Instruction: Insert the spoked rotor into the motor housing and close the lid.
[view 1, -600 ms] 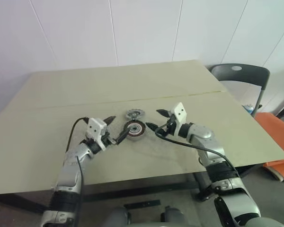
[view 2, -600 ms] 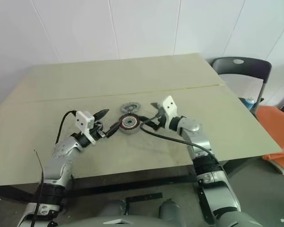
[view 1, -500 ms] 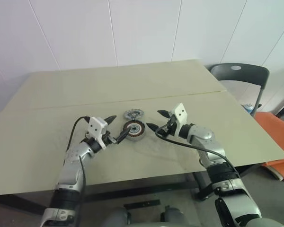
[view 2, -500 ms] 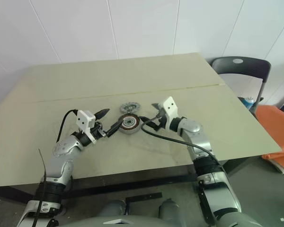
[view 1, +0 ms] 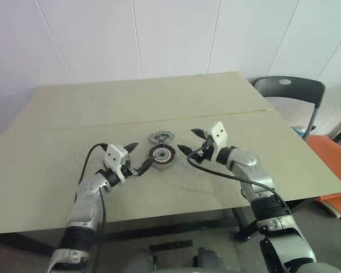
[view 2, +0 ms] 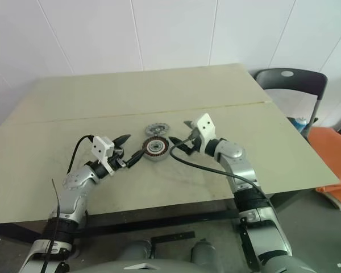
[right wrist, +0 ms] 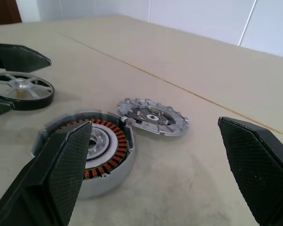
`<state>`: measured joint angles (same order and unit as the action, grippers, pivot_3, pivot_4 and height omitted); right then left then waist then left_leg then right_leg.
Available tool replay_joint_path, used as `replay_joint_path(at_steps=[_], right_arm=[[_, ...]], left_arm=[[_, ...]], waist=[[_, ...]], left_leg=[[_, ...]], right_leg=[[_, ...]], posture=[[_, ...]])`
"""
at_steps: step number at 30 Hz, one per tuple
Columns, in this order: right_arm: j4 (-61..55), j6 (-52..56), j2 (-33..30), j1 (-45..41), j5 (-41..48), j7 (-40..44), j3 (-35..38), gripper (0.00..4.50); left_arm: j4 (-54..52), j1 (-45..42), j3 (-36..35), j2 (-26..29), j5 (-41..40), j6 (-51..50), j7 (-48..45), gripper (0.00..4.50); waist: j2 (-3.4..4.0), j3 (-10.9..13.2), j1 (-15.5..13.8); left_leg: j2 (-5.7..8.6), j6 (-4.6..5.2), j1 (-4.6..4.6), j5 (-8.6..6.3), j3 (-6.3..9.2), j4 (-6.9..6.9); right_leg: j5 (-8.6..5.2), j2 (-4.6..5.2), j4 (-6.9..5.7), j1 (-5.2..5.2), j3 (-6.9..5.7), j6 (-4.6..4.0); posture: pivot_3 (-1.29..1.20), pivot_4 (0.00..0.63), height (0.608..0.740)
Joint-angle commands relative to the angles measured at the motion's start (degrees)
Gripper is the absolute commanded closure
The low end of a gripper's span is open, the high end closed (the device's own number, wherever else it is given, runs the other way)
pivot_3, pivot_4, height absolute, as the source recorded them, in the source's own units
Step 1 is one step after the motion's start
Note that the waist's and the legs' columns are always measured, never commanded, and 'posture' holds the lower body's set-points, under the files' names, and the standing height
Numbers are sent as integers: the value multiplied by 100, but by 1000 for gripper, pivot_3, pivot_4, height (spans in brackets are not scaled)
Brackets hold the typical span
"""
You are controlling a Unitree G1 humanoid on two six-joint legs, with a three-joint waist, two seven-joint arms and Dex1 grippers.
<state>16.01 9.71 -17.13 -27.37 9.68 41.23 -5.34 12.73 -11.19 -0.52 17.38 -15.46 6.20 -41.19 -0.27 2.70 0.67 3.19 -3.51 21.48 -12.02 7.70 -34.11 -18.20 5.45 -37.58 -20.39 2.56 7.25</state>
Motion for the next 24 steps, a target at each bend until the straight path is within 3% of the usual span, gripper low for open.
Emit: replay_joint_path(at_steps=[1, 12, 24], right_arm=[[166, -24, -126, -159, -242, -280, 65, 0], [804, 805, -249, -471, -485, -624, 66, 0], [475, 1224, -481, -46, -460, -117, -18, 0]], left_arm=[[11, -159, -130, 30, -38, 194, -25, 40], [-441, 236, -311, 255, -372, -207, -180, 40], [-980, 434, -259, 318, -648, -732, -495, 40]], waist=[[0, 0, -4], [0, 2, 22], [3, 4, 13]], left_leg=[[0, 0, 0, 0, 0, 0], [0, 0, 2, 0, 0, 12], [0, 1, 5, -1, -1, 14]], right_leg=[[0, 0, 1, 0, 0, -1], [0, 2, 8, -3, 0, 0], [-1, 3, 22, 0, 0, -3]], posture=[[0, 0, 740], [0, 0, 740], [0, 0, 740]])
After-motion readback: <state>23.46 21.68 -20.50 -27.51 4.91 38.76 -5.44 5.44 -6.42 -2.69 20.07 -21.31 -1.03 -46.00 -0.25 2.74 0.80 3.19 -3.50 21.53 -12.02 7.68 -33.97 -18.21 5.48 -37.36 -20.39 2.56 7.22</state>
